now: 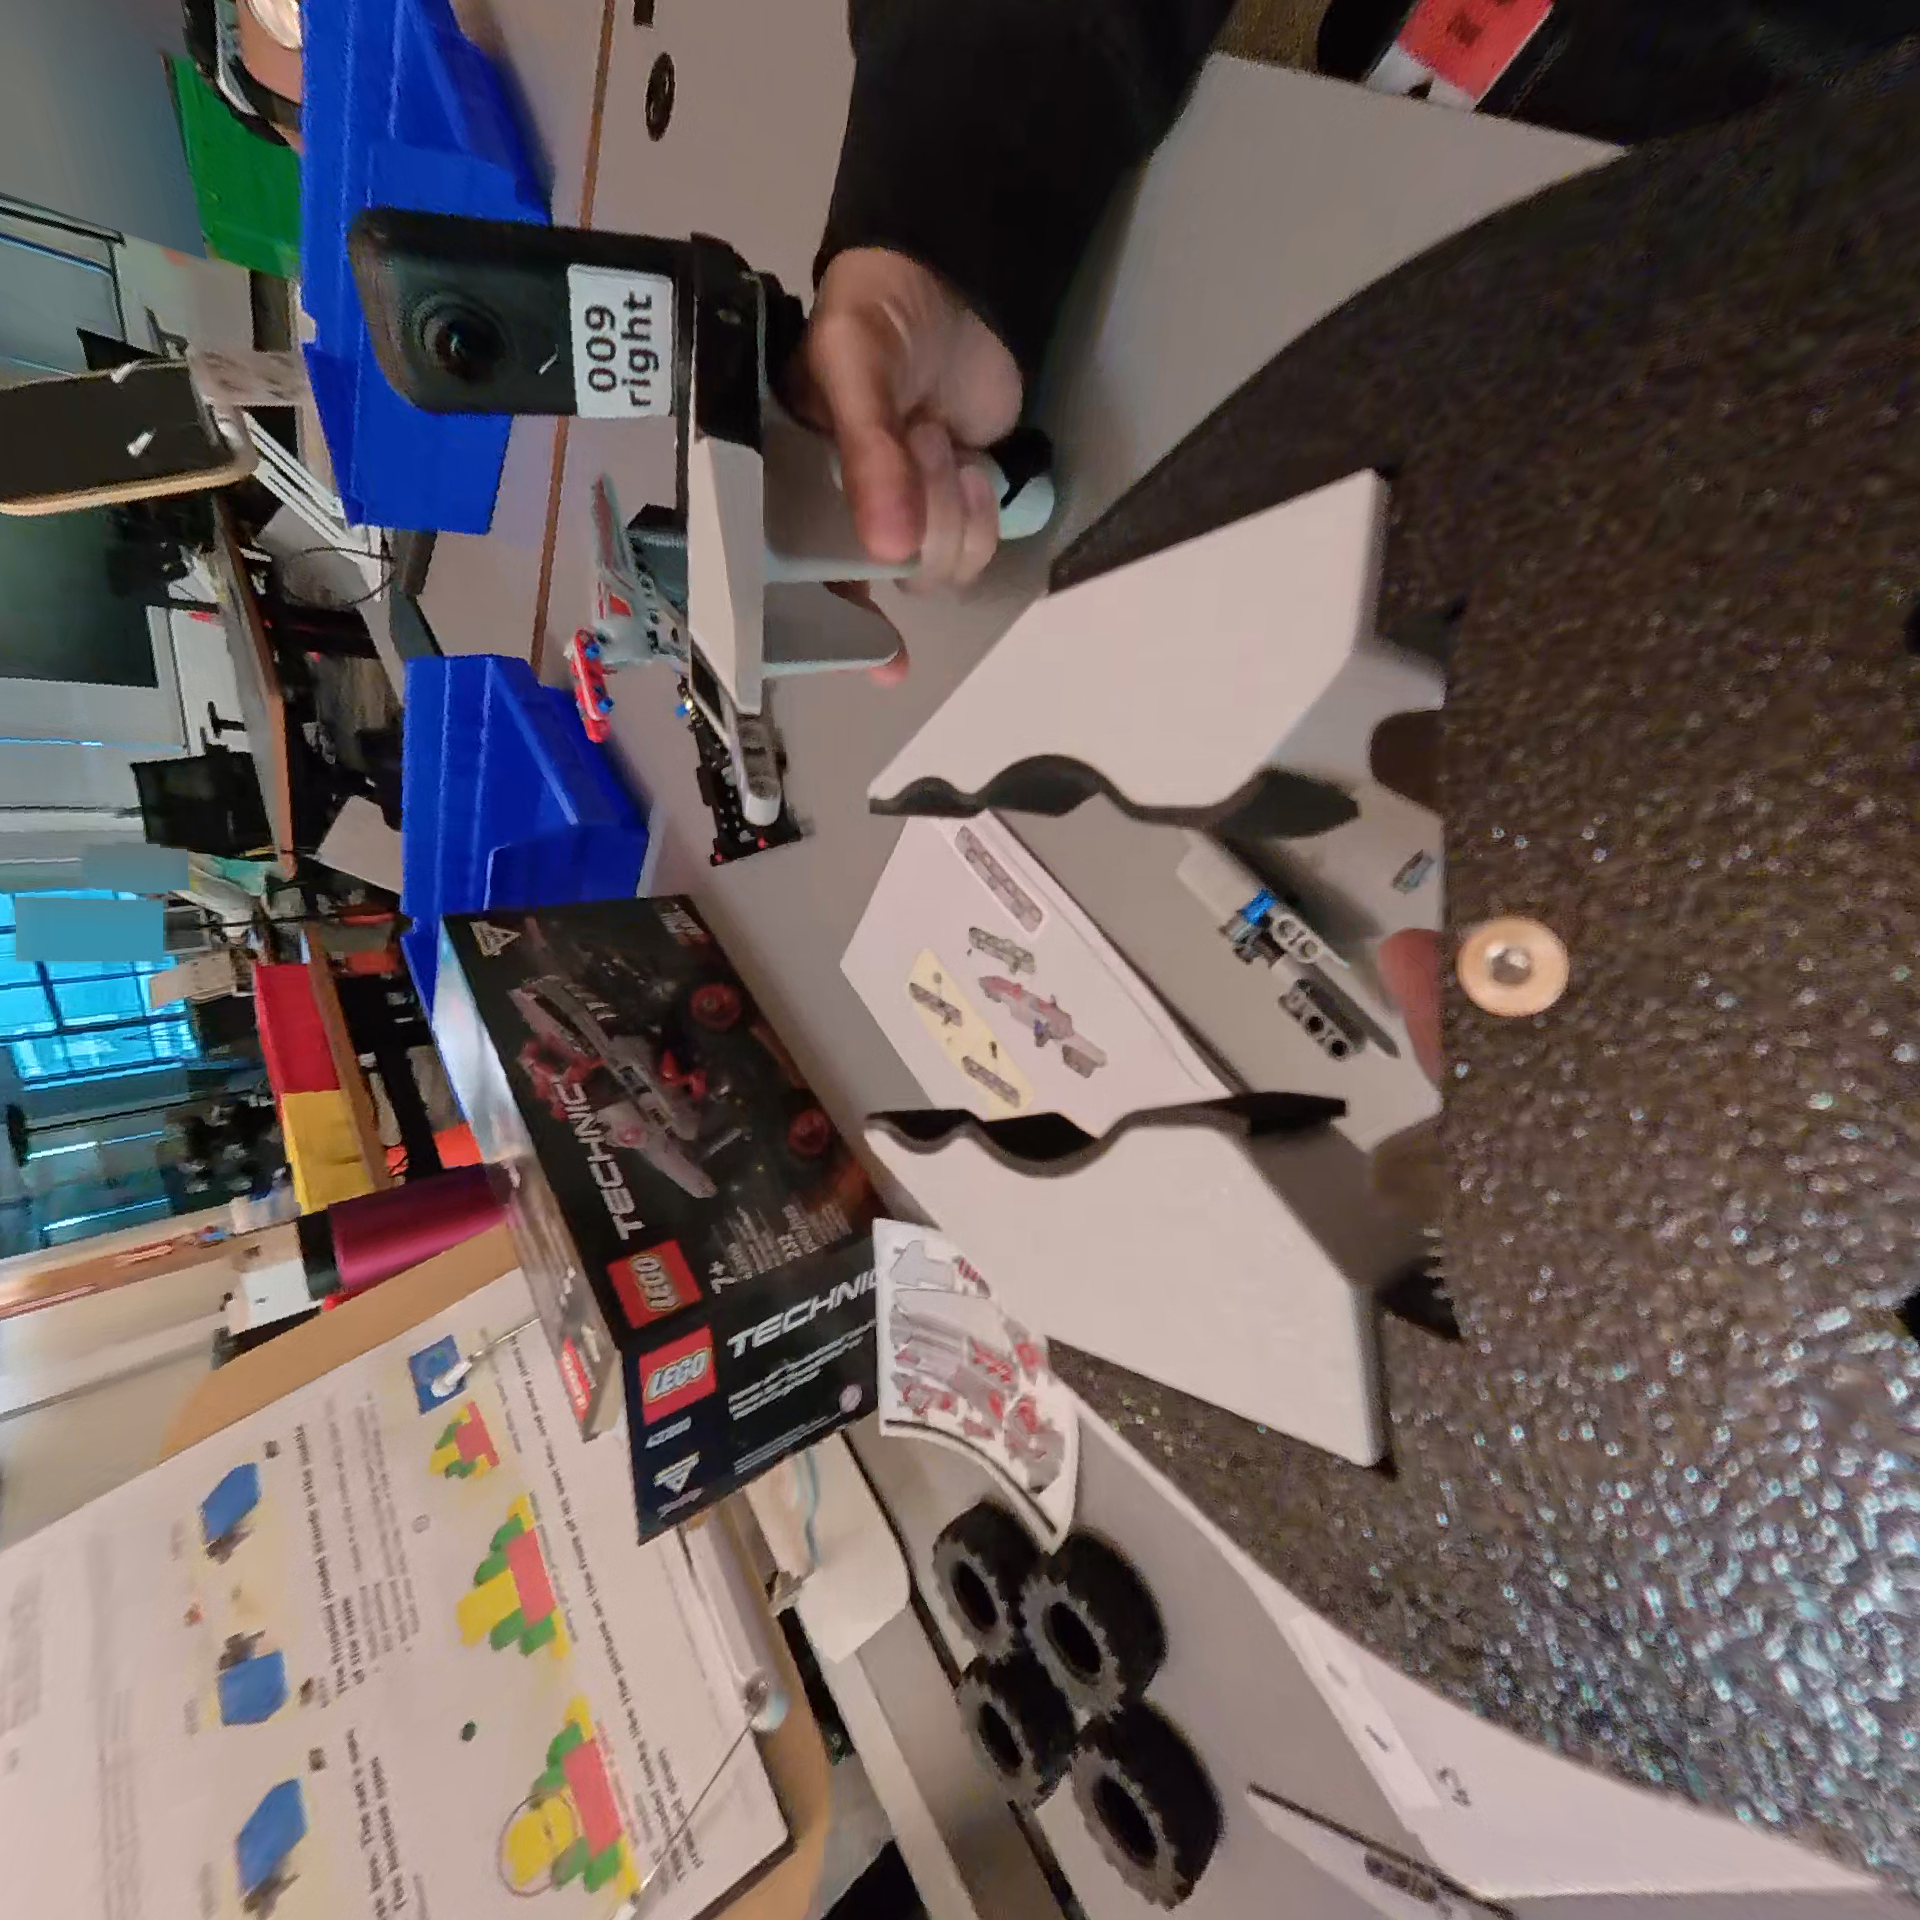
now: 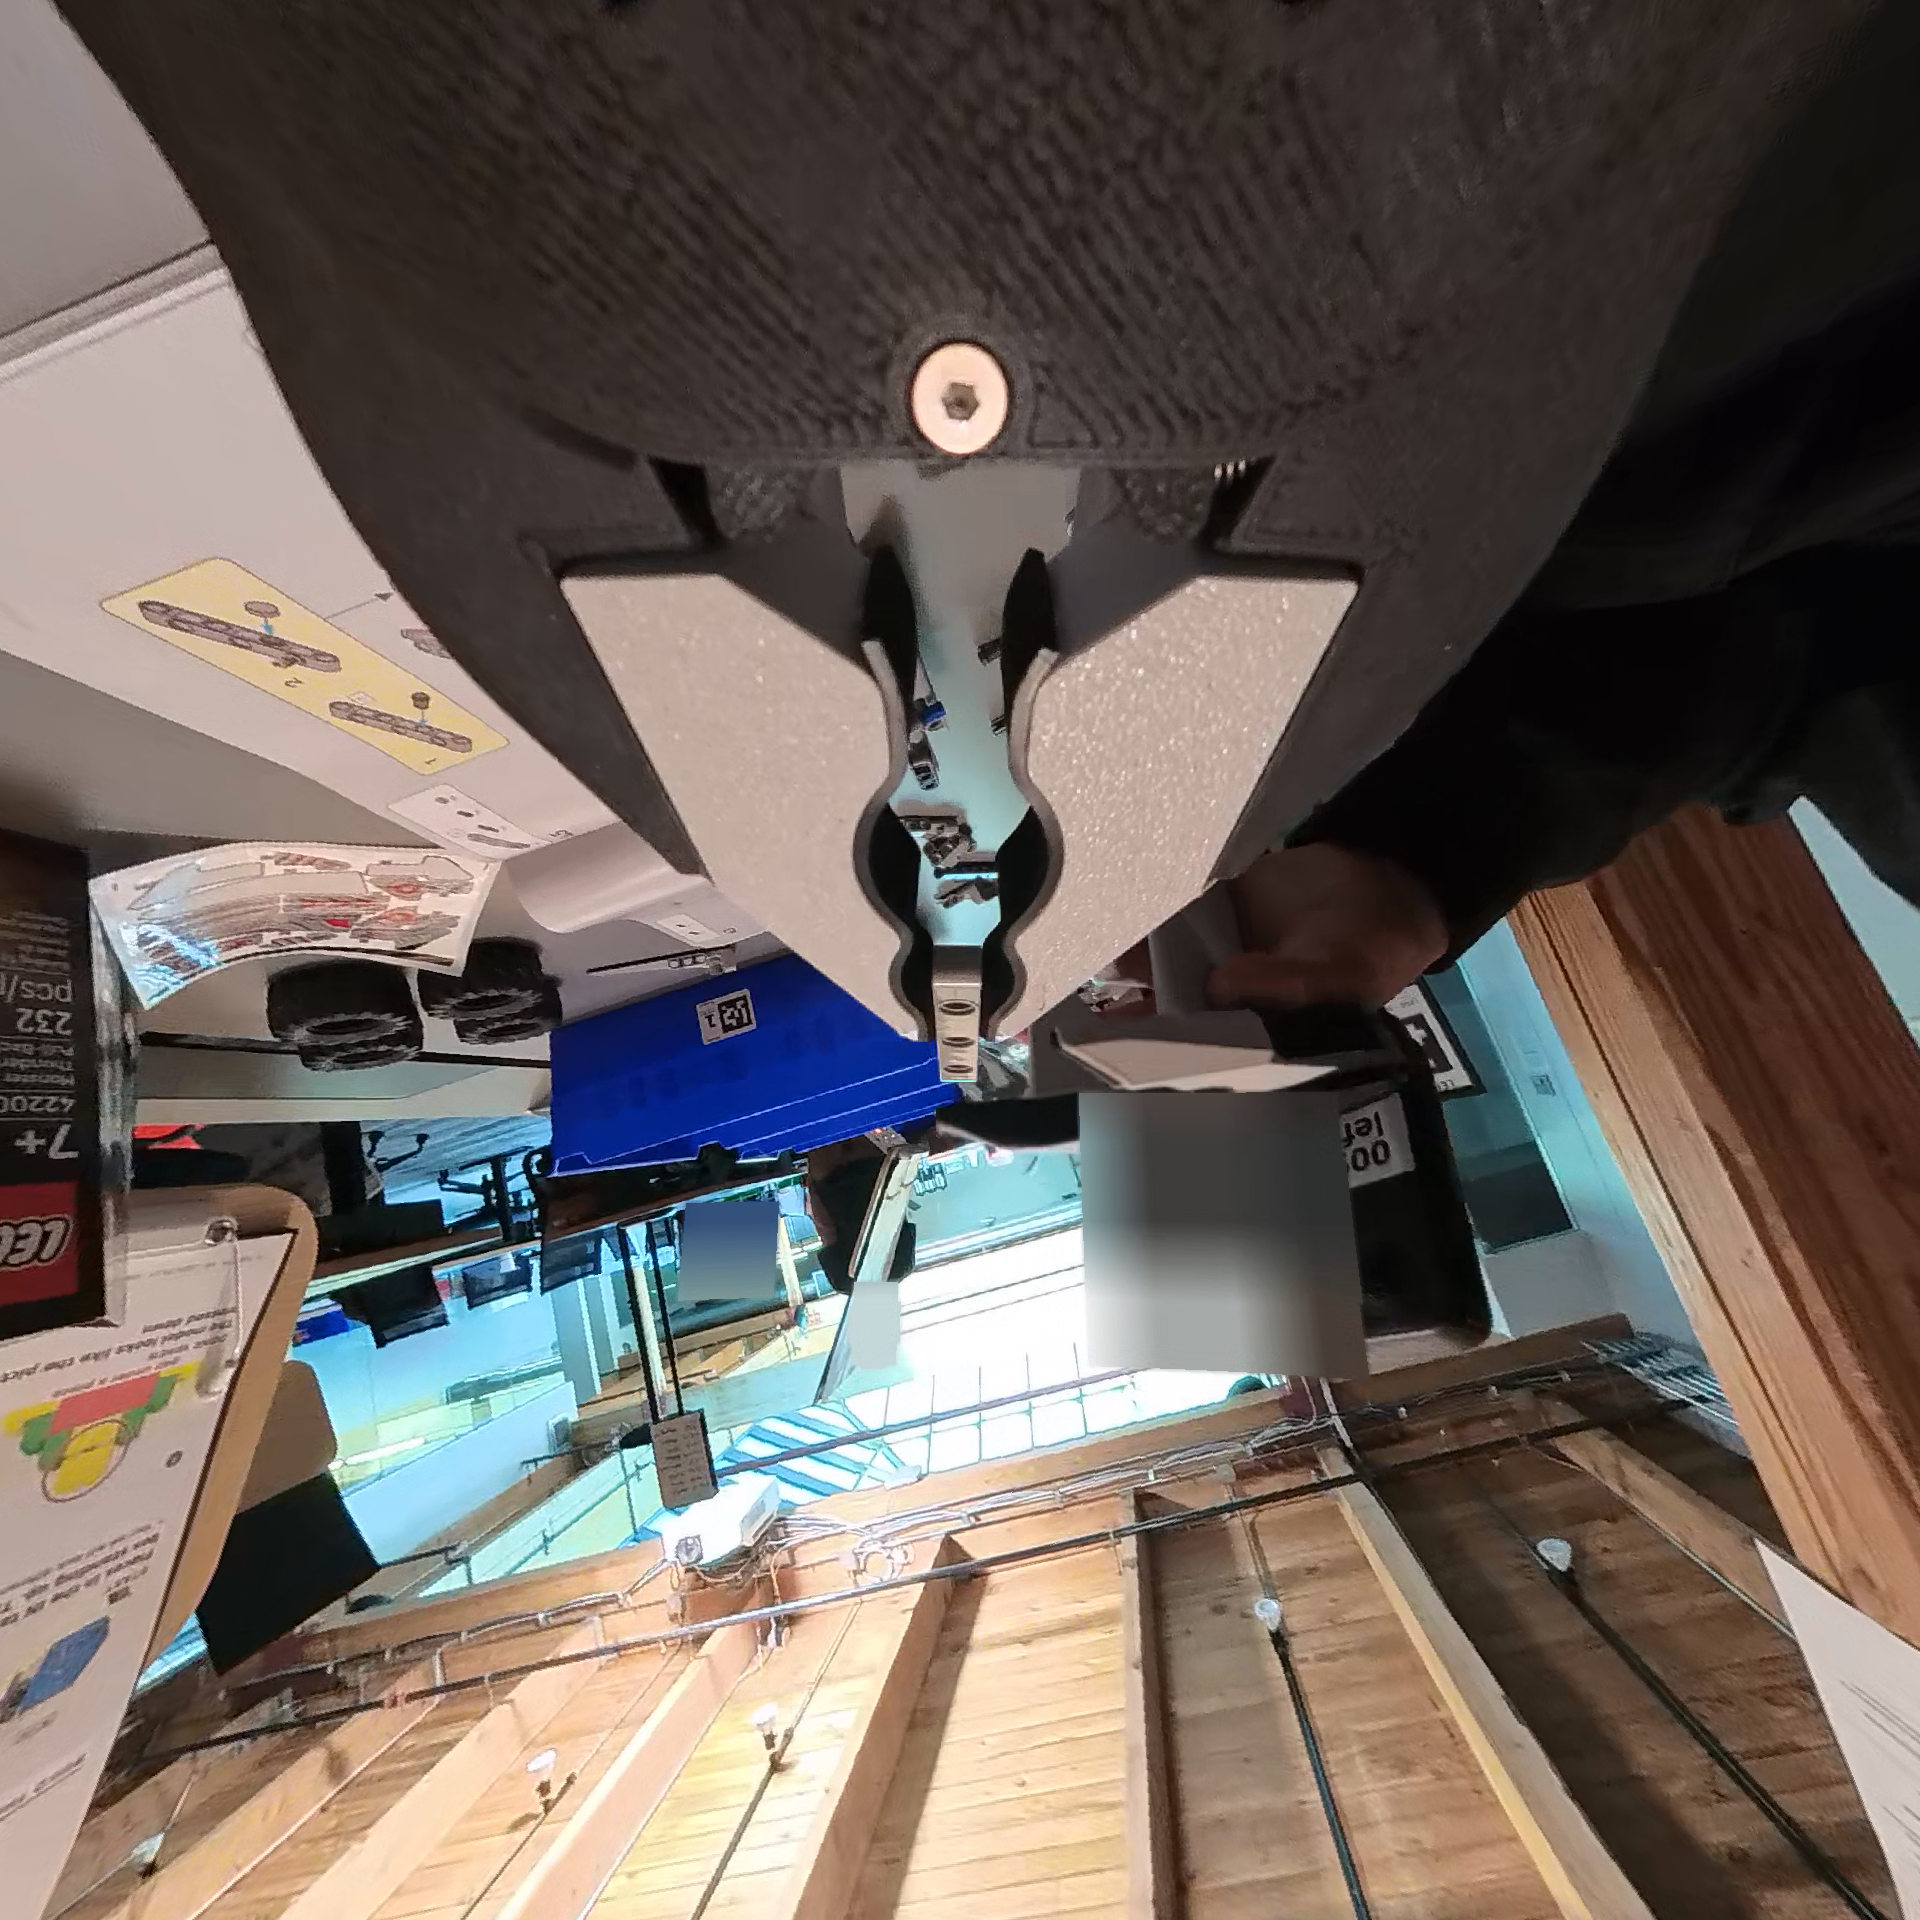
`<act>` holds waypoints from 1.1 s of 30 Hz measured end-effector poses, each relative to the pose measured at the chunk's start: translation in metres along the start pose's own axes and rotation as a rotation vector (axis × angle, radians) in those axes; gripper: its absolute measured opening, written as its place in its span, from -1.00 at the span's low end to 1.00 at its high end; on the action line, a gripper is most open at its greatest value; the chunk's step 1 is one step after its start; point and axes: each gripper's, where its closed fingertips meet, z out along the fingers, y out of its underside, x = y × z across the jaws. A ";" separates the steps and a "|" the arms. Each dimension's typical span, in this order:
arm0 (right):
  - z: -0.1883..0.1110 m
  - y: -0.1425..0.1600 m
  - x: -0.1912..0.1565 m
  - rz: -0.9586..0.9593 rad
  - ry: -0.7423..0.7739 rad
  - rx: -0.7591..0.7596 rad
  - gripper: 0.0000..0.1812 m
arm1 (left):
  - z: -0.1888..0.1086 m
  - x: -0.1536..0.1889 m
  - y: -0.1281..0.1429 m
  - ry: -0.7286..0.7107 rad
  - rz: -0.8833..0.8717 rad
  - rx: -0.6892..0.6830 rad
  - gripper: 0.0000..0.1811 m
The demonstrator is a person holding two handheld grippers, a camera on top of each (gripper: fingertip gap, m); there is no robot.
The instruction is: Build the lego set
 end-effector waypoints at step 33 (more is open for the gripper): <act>0.002 0.000 0.007 -0.074 0.047 -0.022 -0.93 | -0.053 -0.013 0.110 0.183 0.072 -0.531 -0.77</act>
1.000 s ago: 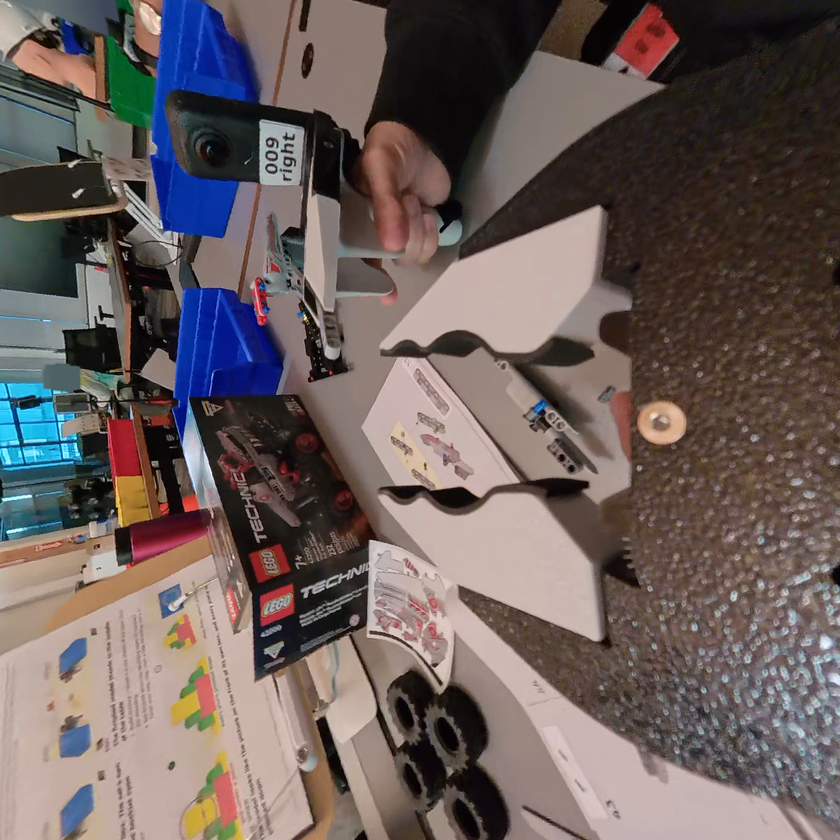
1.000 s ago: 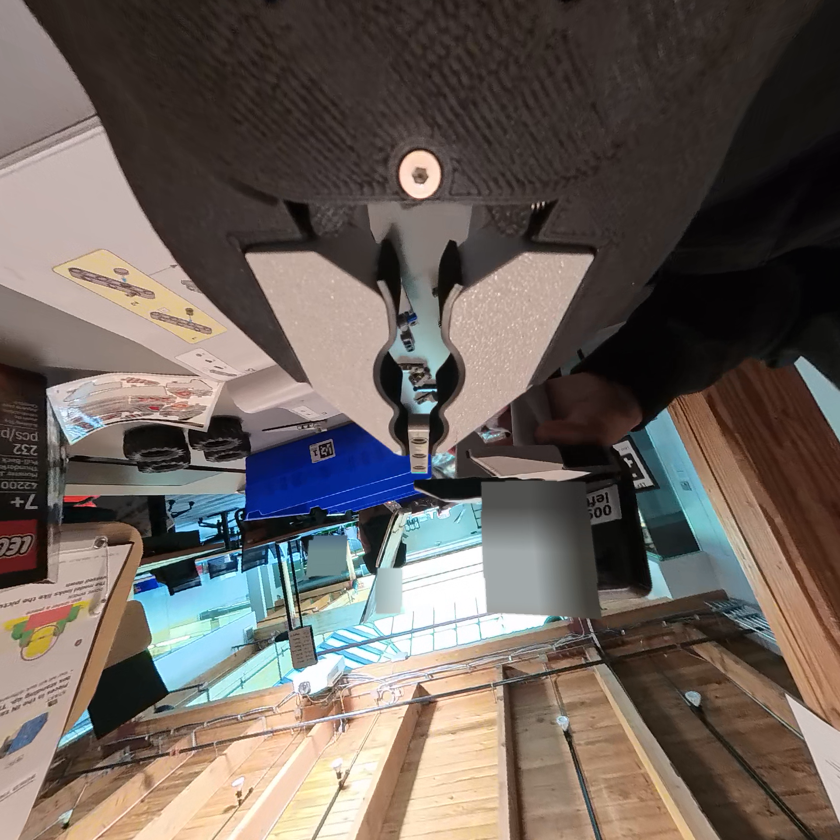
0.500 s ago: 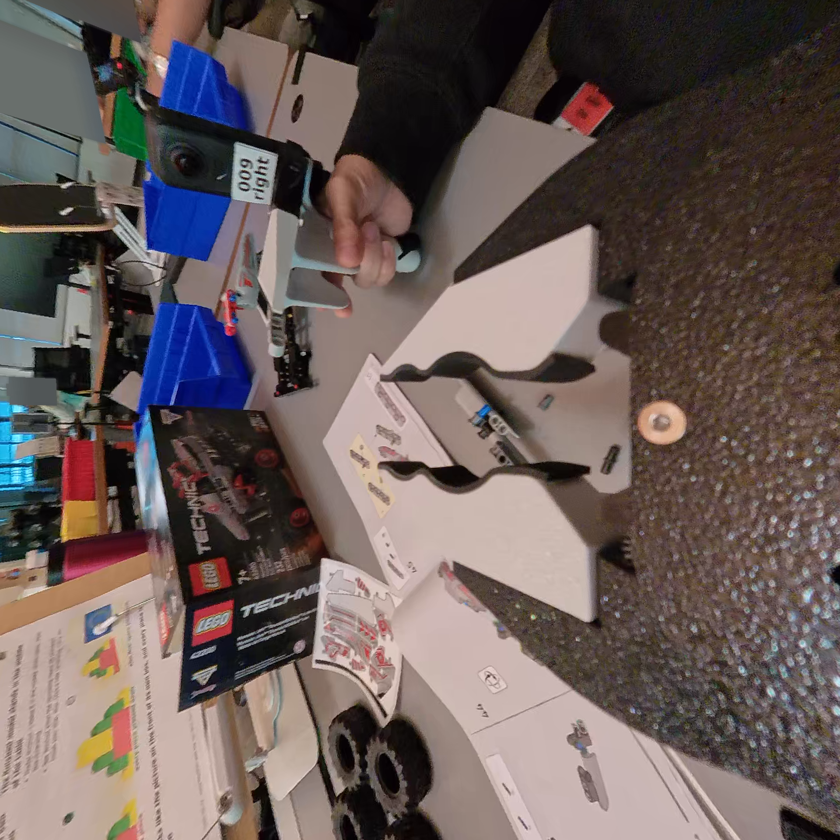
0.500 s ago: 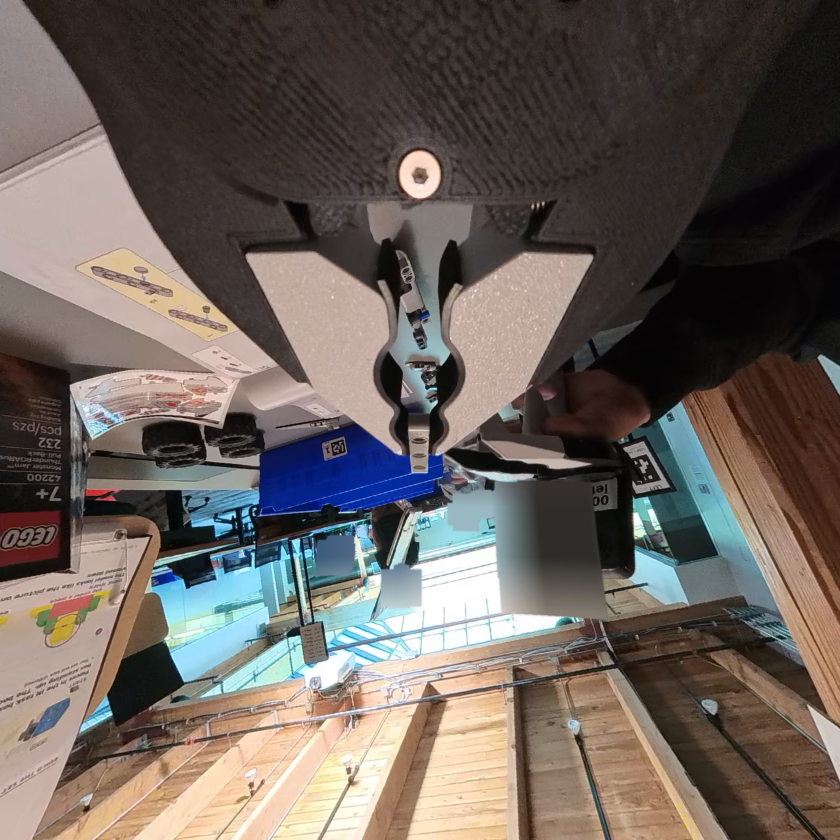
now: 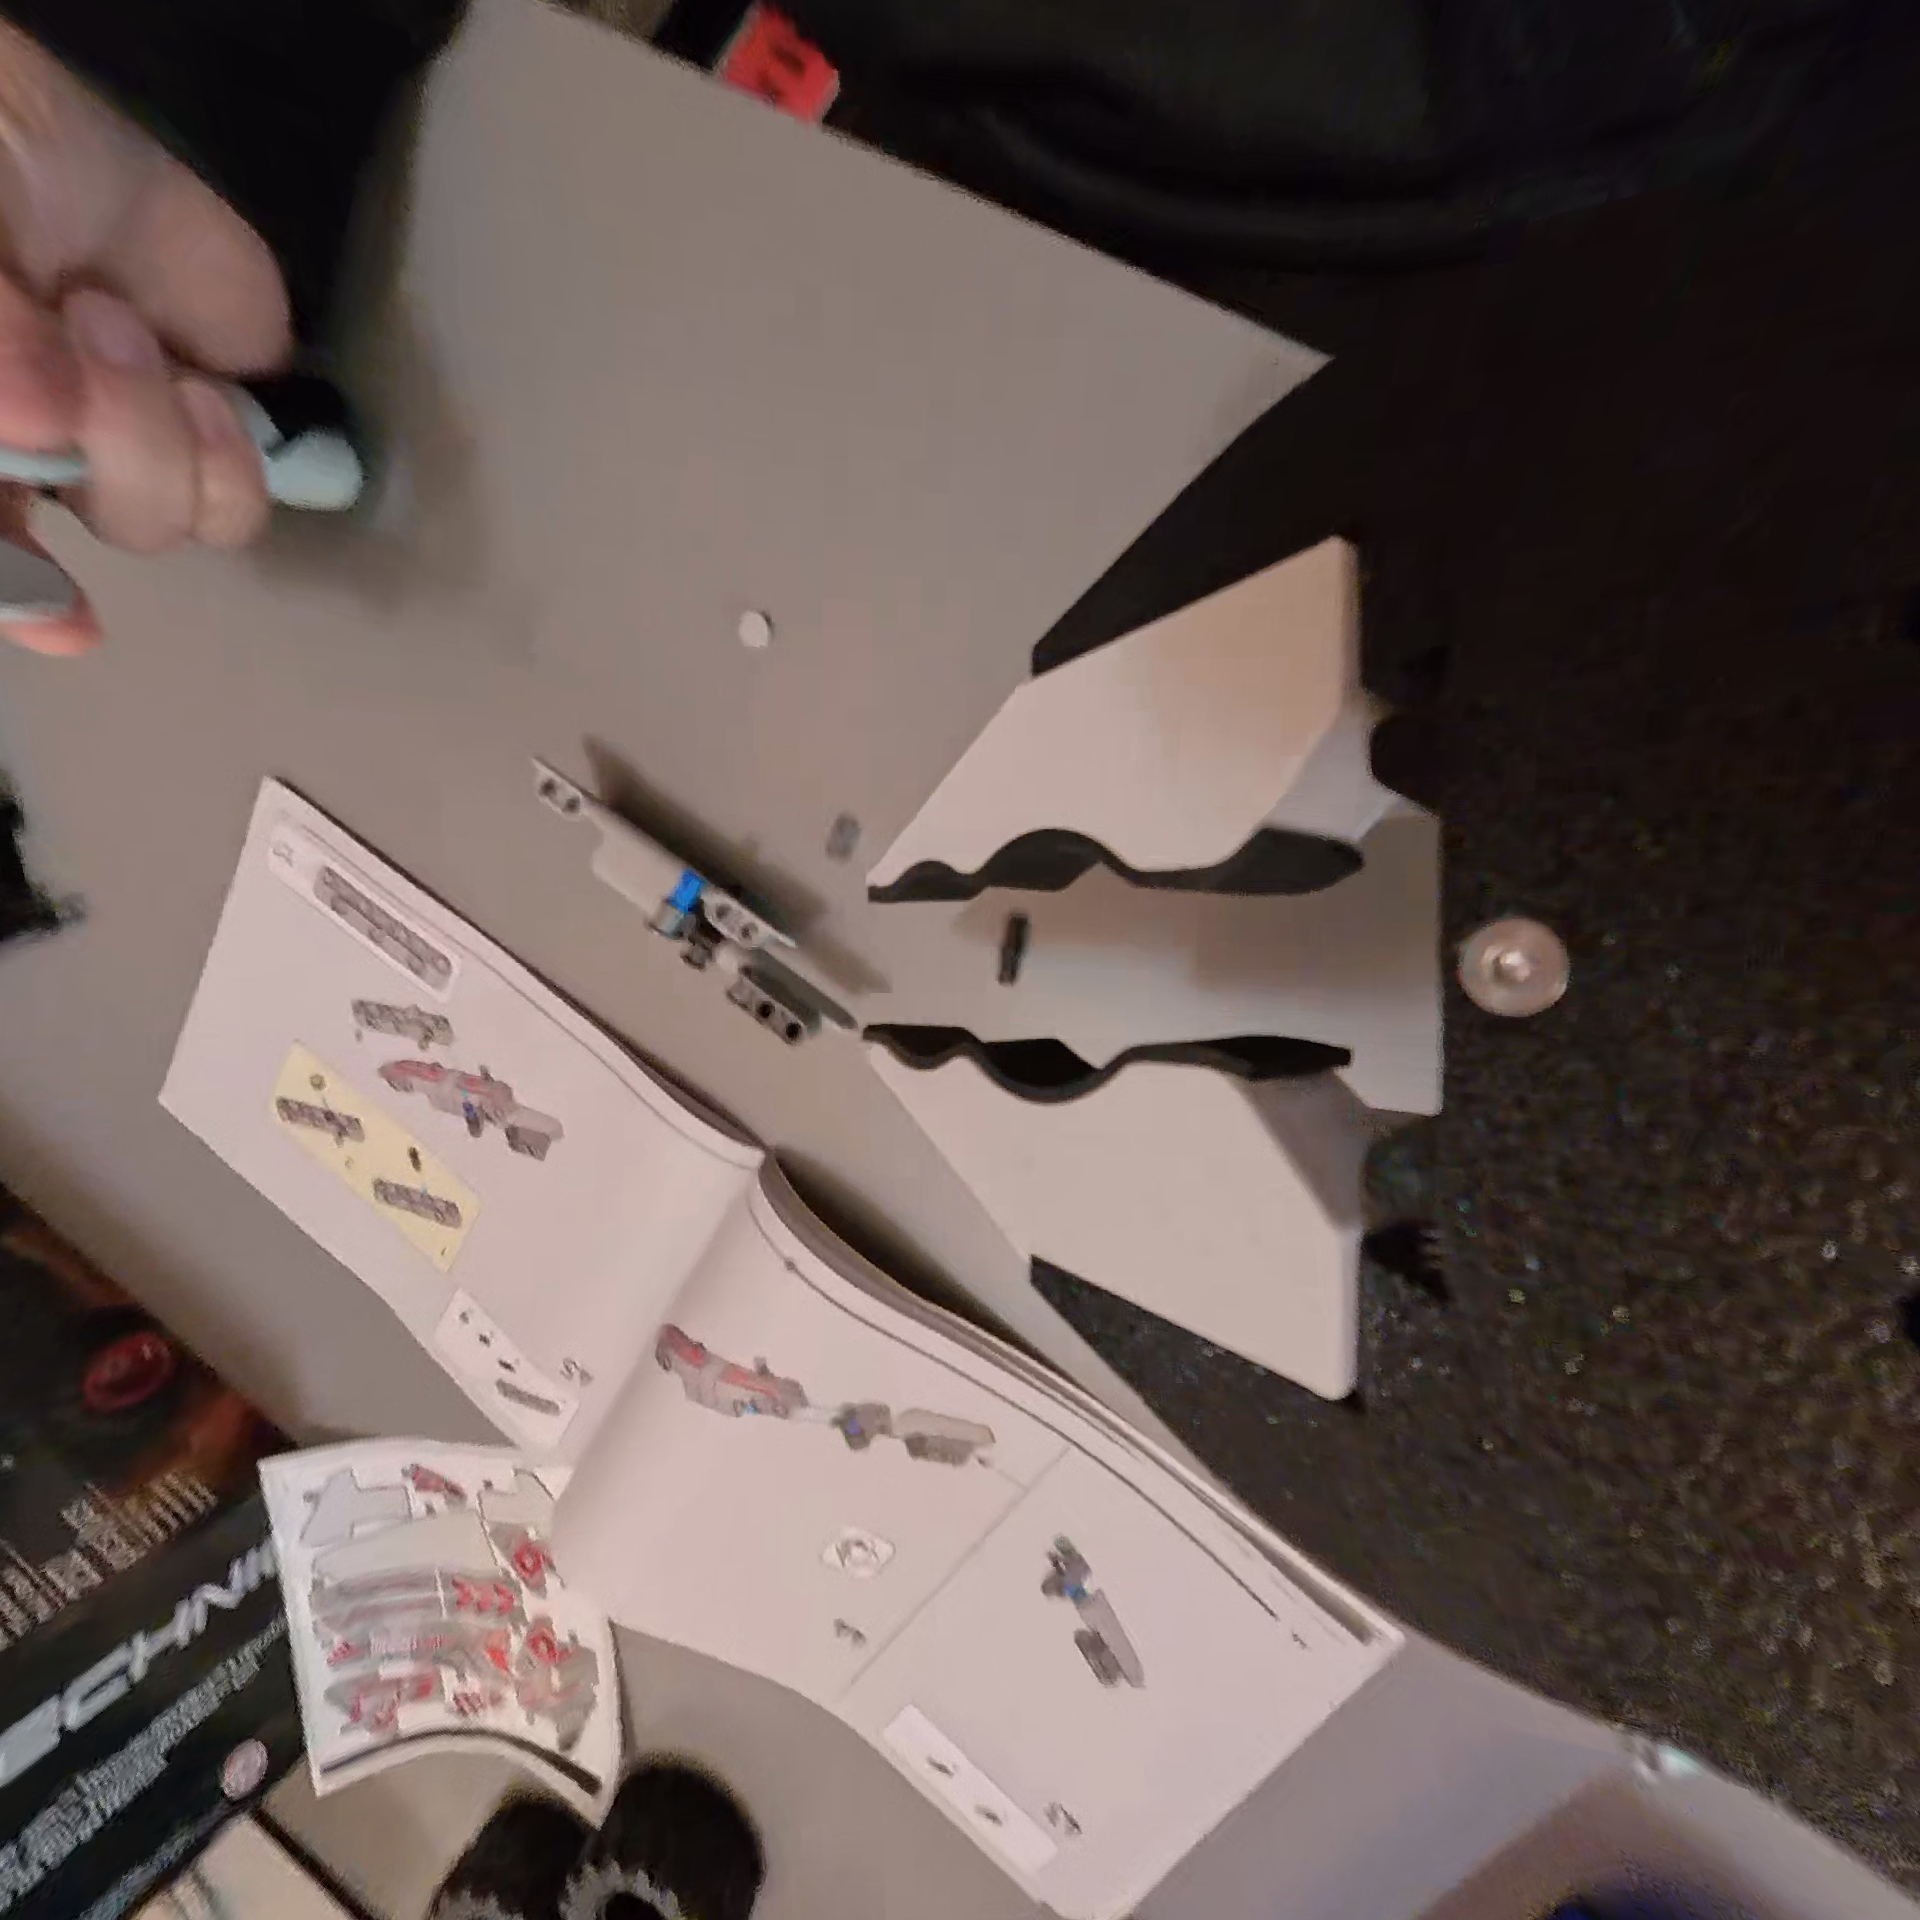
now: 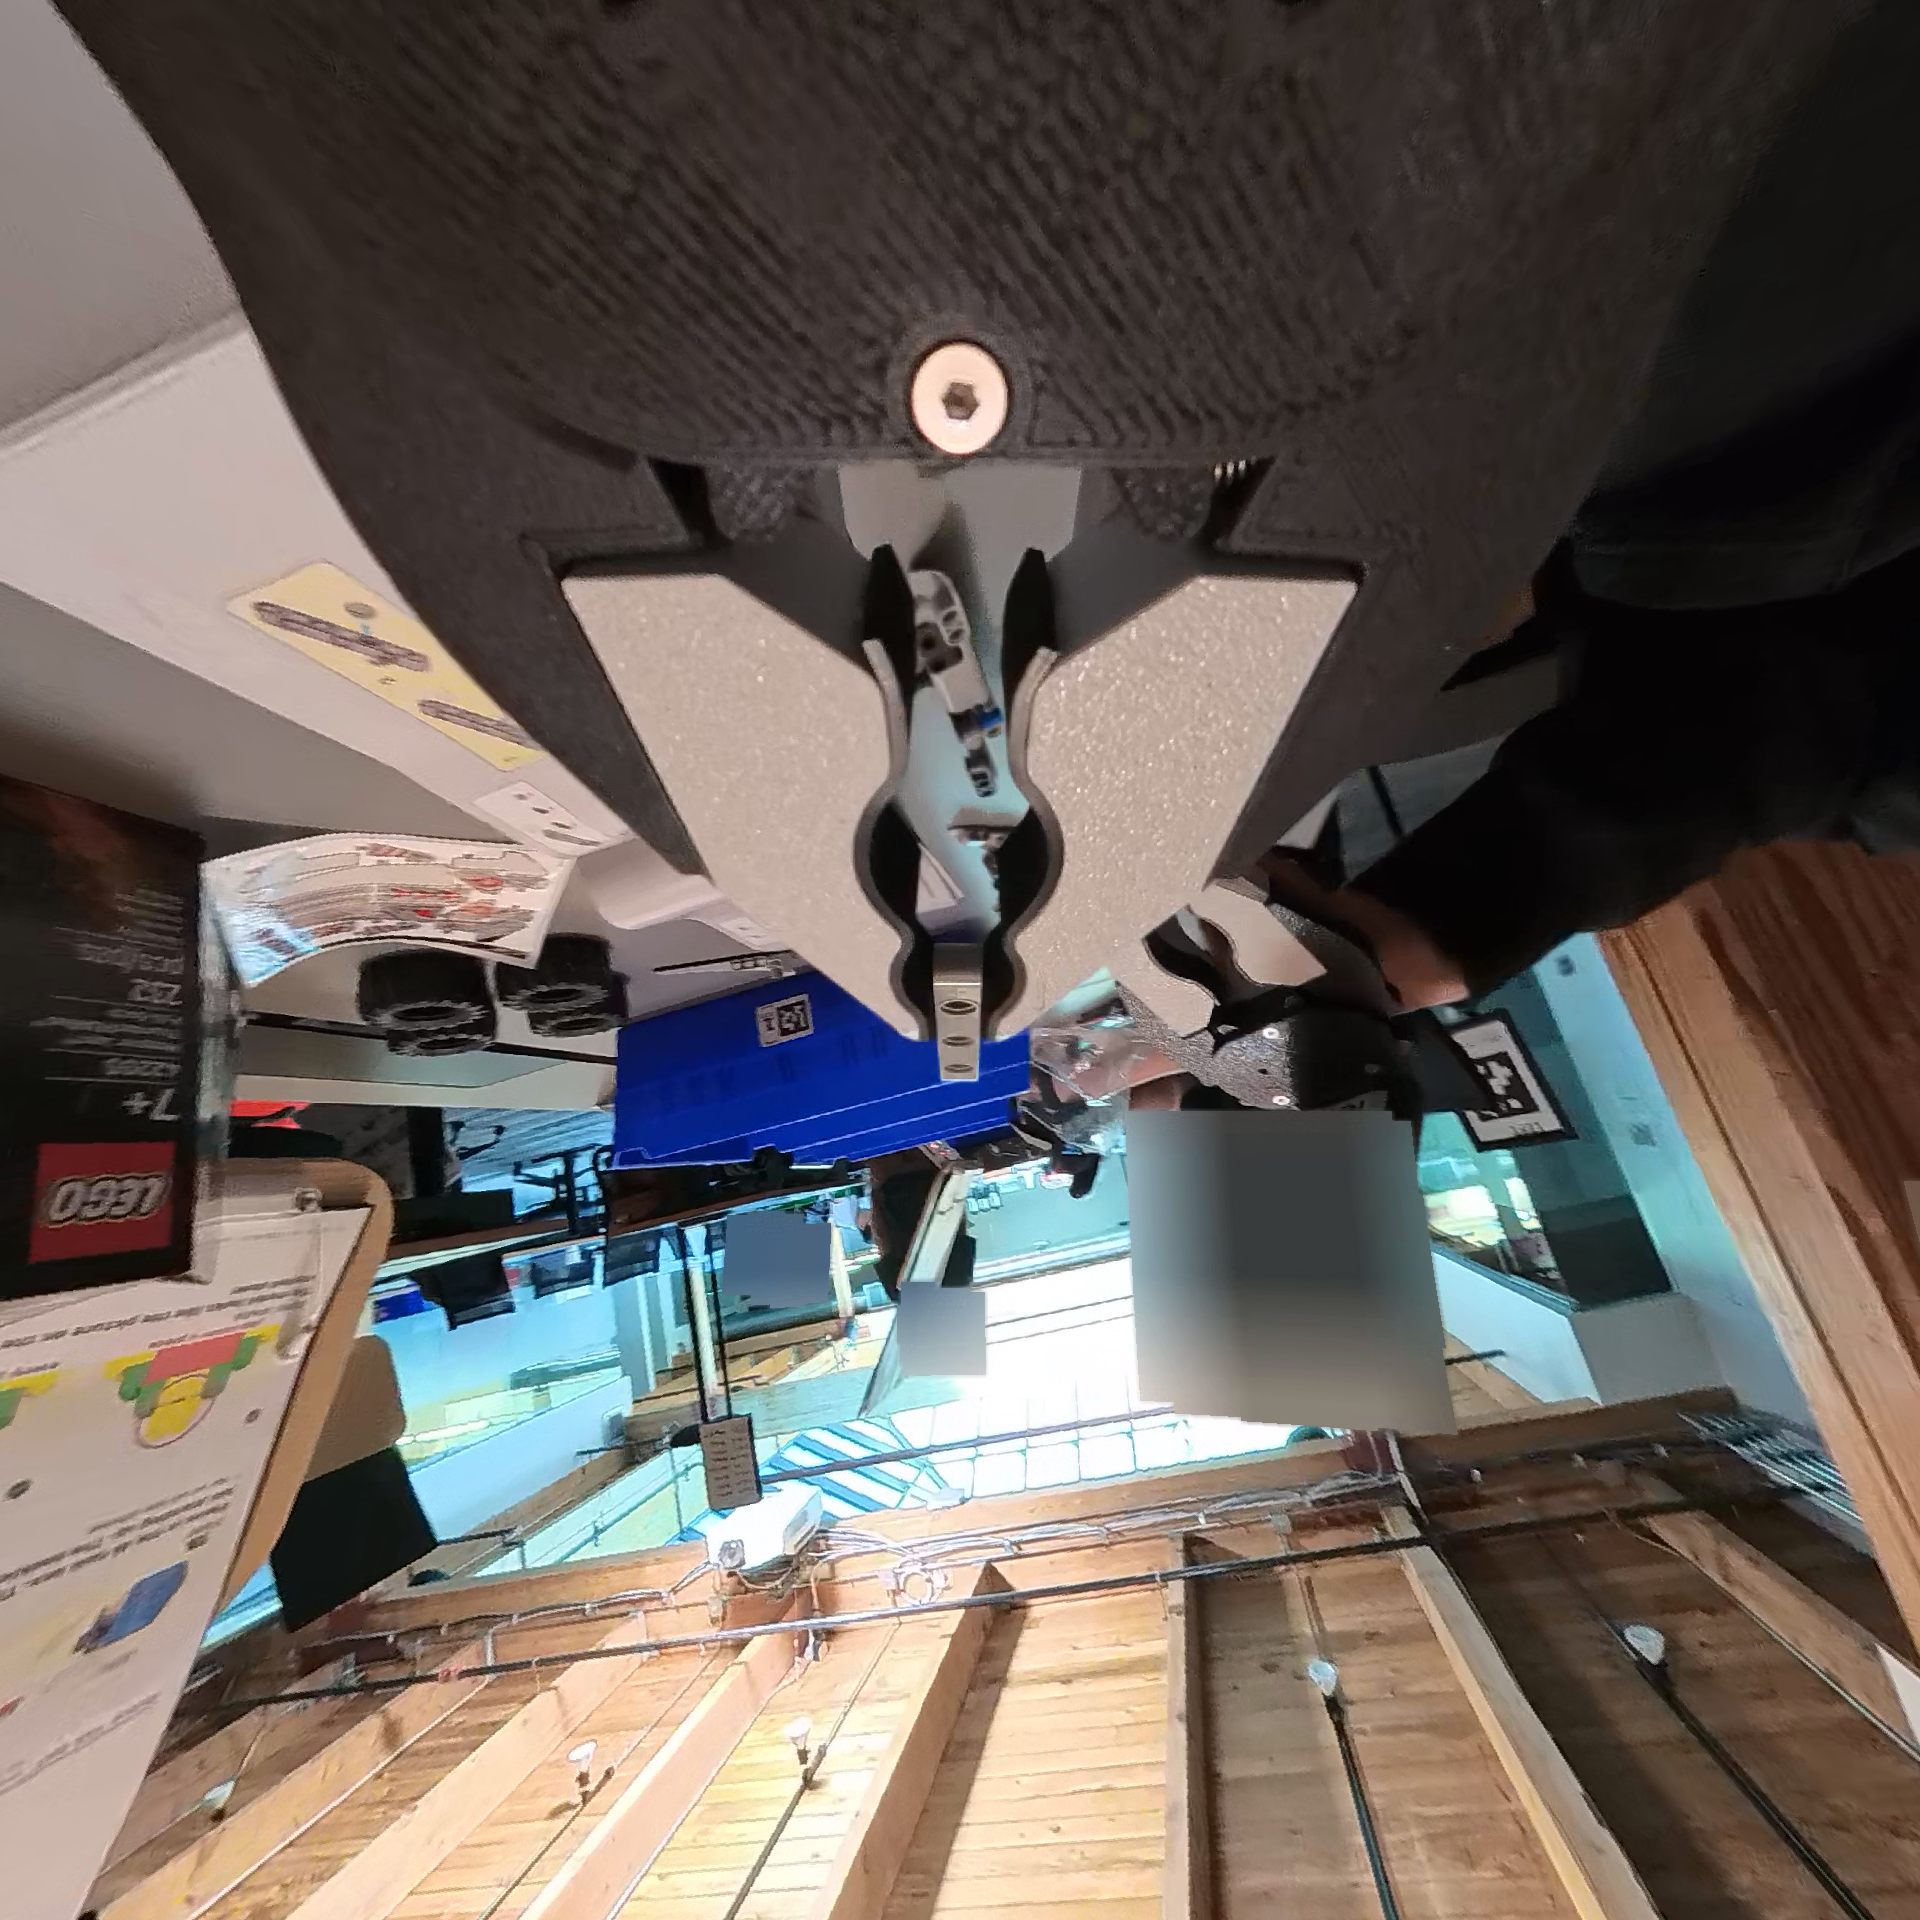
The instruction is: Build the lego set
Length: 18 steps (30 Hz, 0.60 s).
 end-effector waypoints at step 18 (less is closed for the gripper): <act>-0.033 -0.024 0.035 -0.067 0.222 0.095 -0.93 | 0.012 0.018 0.008 0.080 0.004 0.003 -0.88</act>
